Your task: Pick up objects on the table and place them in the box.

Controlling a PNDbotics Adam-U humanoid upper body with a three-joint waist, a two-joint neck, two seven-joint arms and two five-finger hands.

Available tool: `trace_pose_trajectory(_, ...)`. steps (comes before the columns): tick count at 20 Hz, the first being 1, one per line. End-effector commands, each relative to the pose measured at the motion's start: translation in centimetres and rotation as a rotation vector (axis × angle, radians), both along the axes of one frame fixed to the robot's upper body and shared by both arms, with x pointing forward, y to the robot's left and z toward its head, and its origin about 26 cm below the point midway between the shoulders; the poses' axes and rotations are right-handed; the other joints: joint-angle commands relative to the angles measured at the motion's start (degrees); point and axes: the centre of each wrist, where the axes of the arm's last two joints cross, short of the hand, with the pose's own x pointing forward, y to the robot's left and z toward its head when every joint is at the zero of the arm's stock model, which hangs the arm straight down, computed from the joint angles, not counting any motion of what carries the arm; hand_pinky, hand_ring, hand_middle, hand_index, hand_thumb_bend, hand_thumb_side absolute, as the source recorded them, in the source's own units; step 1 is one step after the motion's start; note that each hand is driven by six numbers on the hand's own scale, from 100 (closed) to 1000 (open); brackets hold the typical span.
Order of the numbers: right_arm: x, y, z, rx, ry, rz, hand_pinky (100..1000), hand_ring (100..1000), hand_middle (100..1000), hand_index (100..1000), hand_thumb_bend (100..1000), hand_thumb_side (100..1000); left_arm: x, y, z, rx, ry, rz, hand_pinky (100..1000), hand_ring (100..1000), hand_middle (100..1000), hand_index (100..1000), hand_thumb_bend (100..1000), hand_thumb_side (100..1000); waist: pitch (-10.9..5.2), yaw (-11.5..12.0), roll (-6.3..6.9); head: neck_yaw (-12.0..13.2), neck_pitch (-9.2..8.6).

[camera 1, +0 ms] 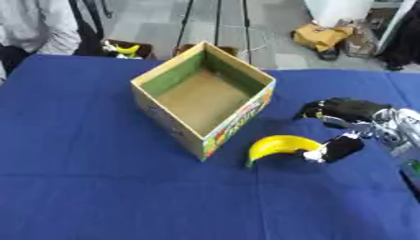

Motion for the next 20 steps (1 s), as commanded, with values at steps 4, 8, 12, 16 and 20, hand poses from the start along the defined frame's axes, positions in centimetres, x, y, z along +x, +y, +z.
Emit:
trace_pose_trajectory(4,0.22,-0.16,0.74,-0.041,-0.061,-0.009,728,843,818,900,353,689,-0.06,-0.18,0.61,0.016,-0.021,-0.010,233,312,405,467,100,1000,-0.55,0.27,0.04,-0.43,-0.99)
trace_pose_trajectory(8,0.29,-0.18,0.50,-0.048,-0.065,-0.008,719,833,799,881,330,684,-0.03,-0.24,0.63,0.016,-0.023,-0.011,233,312,405,467,100,1000,-0.25,0.31,0.05,-0.52,-1.15)
trace_pose_trajectory(12,0.40,-0.34,0.36,-0.040,-0.078,-0.017,713,824,782,863,294,686,-0.01,-0.30,0.65,0.017,-0.024,-0.013,233,312,405,467,100,1000,-0.01,0.44,0.03,-0.59,-1.28)
trace_pose_trajectory(16,0.48,-0.35,0.29,-0.039,-0.082,-0.017,712,823,782,861,301,678,0.01,-0.35,0.66,0.018,-0.025,-0.014,234,312,405,467,100,1000,0.21,0.64,0.07,-0.70,-1.33)
trace_pose_trajectory(20,0.44,-0.23,0.17,-0.044,-0.066,-0.006,714,823,779,859,304,678,0.00,-0.35,0.64,0.019,-0.025,-0.015,234,312,405,467,100,1000,0.31,0.65,0.10,-0.67,-1.16)
